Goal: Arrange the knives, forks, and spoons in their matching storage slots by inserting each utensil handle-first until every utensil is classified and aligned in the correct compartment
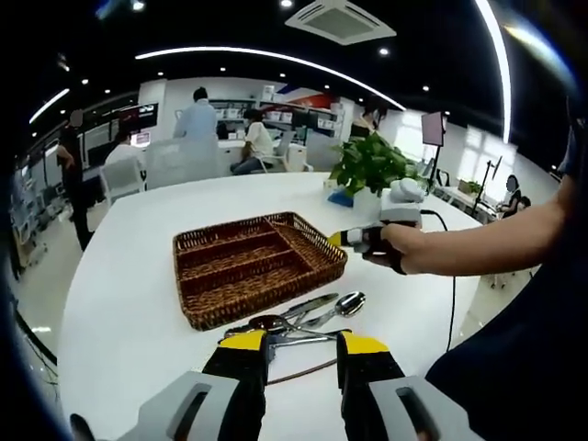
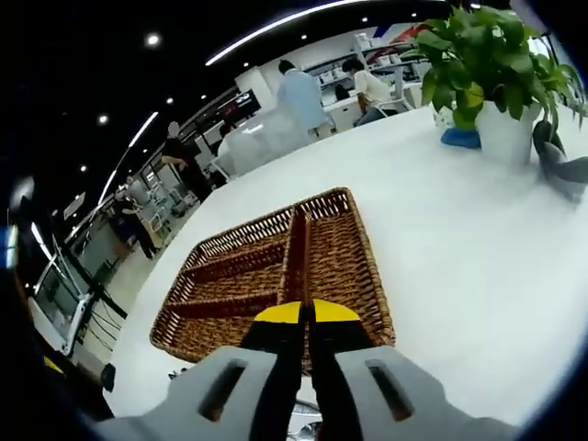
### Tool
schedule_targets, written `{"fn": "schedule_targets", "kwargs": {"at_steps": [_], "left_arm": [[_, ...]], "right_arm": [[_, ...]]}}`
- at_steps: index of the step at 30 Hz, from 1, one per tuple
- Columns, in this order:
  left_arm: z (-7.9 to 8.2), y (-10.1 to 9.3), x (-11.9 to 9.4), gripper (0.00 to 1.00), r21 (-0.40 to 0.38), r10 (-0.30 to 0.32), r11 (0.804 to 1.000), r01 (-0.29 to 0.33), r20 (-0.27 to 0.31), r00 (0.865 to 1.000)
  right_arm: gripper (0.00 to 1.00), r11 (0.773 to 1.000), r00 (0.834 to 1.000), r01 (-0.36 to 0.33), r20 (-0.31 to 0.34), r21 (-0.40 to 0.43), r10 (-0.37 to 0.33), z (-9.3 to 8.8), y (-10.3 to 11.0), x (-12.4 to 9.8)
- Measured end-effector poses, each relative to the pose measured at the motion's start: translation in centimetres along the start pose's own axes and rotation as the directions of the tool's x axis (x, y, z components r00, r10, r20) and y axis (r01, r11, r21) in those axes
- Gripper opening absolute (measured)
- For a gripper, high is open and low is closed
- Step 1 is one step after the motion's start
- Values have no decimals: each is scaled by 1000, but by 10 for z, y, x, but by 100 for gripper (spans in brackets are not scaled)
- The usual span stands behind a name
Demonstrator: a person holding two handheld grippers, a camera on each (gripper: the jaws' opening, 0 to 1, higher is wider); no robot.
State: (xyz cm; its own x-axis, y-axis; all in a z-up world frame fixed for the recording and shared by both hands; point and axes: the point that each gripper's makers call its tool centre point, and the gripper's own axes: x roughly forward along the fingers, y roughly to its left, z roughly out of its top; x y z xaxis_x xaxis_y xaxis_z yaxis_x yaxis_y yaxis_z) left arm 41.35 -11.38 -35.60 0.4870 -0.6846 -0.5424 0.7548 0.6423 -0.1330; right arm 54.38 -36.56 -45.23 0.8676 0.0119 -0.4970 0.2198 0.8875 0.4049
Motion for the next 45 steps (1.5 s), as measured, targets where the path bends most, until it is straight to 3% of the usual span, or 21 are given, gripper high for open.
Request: {"fn": "schedule_targets", "kwargs": {"at_steps": [8,13,16,18,20,27,31,35,41,45], "left_arm": [[-4,11,-10,30,-1,25,1000,-25,-2,1000],[-8,15,-14,30,-10,33,999,-33,-7,999],[-10,17,-15,30,-13,35,999,-35,-9,999],[-10,17,-16,30,-13,36,999,-36,-9,999],[-11,19,-17,30,-15,37,999,-37,-11,999],[-12,20,-18,31,0,32,1000,-32,-20,999],[-10,21,-16,31,9,24,1000,-24,-15,1000],[-8,21,-11,33,31,2,1000,-2,-12,1000],[-12,15,4,37,92,-63,993,67,-38,997],[-16,7,18,38,170,-111,978,124,-82,990]], "right_arm": [[0,999,999,50,10,0,-50,-1,4,8],[1,998,995,52,-82,-21,-54,-24,3,17],[1,991,993,29,-107,-131,-43,-31,6,20],[2,987,992,25,-114,-159,-44,-34,8,20],[2,991,993,14,-113,-132,-29,-34,13,23],[8,987,989,-5,-148,-161,-19,-34,16,27],[10,990,994,-13,-107,-140,-2,-21,19,16],[17,968,996,-62,-81,-244,44,-16,24,1],[29,943,994,-109,-45,-314,100,-14,29,-28],[31,897,984,-178,-42,-404,176,-19,37,-51]]}}
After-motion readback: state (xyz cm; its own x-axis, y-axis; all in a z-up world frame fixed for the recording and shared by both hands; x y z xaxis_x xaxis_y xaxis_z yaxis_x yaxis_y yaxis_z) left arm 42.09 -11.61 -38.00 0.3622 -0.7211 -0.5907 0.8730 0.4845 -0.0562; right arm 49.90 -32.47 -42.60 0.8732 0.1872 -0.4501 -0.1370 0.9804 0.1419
